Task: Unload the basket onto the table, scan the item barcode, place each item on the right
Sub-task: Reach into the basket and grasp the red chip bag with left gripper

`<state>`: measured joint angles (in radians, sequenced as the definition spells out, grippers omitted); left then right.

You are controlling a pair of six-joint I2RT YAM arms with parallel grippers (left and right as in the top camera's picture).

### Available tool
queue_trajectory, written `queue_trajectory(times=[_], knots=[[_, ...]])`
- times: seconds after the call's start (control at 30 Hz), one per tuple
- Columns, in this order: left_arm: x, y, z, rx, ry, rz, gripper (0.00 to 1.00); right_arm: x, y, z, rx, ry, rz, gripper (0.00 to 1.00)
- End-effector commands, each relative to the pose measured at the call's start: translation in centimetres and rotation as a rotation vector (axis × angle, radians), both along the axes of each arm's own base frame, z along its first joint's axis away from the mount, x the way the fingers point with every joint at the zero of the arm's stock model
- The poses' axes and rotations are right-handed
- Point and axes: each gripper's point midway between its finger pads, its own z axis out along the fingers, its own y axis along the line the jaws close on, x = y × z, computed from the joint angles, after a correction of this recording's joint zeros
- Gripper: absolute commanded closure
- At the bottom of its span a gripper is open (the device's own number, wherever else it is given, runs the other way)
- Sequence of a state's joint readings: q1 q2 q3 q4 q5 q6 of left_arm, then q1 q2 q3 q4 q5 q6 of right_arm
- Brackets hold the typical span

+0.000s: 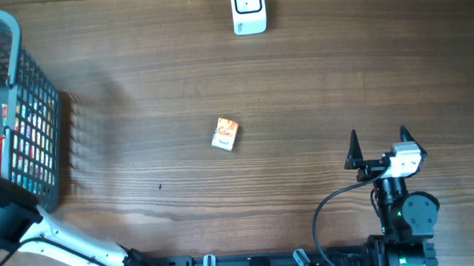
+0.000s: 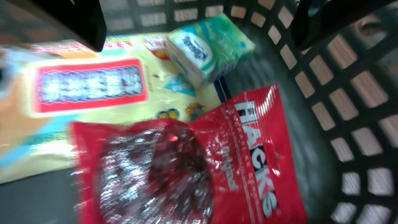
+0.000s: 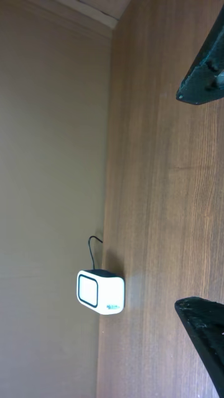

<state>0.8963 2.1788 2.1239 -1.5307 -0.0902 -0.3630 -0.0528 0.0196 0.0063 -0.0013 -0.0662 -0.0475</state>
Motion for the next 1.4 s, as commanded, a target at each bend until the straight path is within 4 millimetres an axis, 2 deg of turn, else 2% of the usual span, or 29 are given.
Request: queue_trajectory(times=[0.0,0.07,0.13,0.3,0.47,0.57,0.67,0.73,0.87,1.03,1.13,1.17,1.23,1.27,1.3,1.37], knots=[[0.0,-0.8,-2.8,-0.016,0.068,-0.047,0.08,0.0,0.0,0.1,-0.005,-0.007,-0.001,0.00],[-0.4,-0.1,-3.8,0.049,0.140,-0.072,0.08,0.0,0.0,0.1,-0.005,-0.007,-0.001,0.00],[0.0,0.1,-4.4,0.069,0.142,-0.101,0.08,0.0,0.0,0.1,-0.005,-0.007,-0.001,0.00],[2.1,-1.3,-7.3,0.058,0.150,-0.354,0.11,0.0,0.0,0.1,-0.005,-0.007,-0.001,0.00],[2.6,0.7,-6.2,0.241,0.288,-0.398,0.15,0.0,0.0,0.1,-0.005,-0.007,-0.001,0.01],[2.9,1.6,-5.7,0.305,0.310,-0.397,0.16,0.0,0.0,0.1,-0.005,-0.007,-0.001,0.00],[2.3,2.7,-5.0,0.356,0.359,-0.385,0.17,0.0,0.0,0.1,-0.005,-0.007,-0.001,0.00],[2.4,2.6,-5.6,0.334,0.326,-0.387,0.21,0.0,0.0,0.1,-0.005,-0.007,-0.001,0.00],[2.0,2.1,-7.5,0.308,0.340,-0.427,0.22,0.0,0.0,0.1,-0.005,-0.007,-0.001,0.00],[1.9,2.4,-7.9,0.317,0.334,-0.420,0.30,0.0,0.0,0.1,-0.005,-0.007,-0.001,0.00],[1.4,3.0,-7.9,0.319,0.332,-0.398,0.43,0.0,0.0,0.1,-0.005,-0.007,-0.001,0.00],[1.1,3.2,-7.9,0.319,0.333,-0.391,0.44,0.0,0.0,0.1,-0.005,-0.007,-0.001,0.00],[0.0,3.7,-7.9,0.308,0.341,-0.367,0.67,0.0,0.0,0.1,-0.005,-0.007,-0.001,0.00],[-0.2,3.9,-7.9,0.306,0.342,-0.361,0.84,0.0,0.0,0.1,-0.005,-0.007,-0.001,0.00],[-0.2,3.9,-7.9,0.307,0.343,-0.361,0.96,0.0,0.0,0.1,-0.005,-0.007,-0.001,0.00],[0.0,3.7,-7.9,0.306,0.342,-0.367,0.96,0.0,0.0,0.1,-0.005,-0.007,-0.001,0.00]])
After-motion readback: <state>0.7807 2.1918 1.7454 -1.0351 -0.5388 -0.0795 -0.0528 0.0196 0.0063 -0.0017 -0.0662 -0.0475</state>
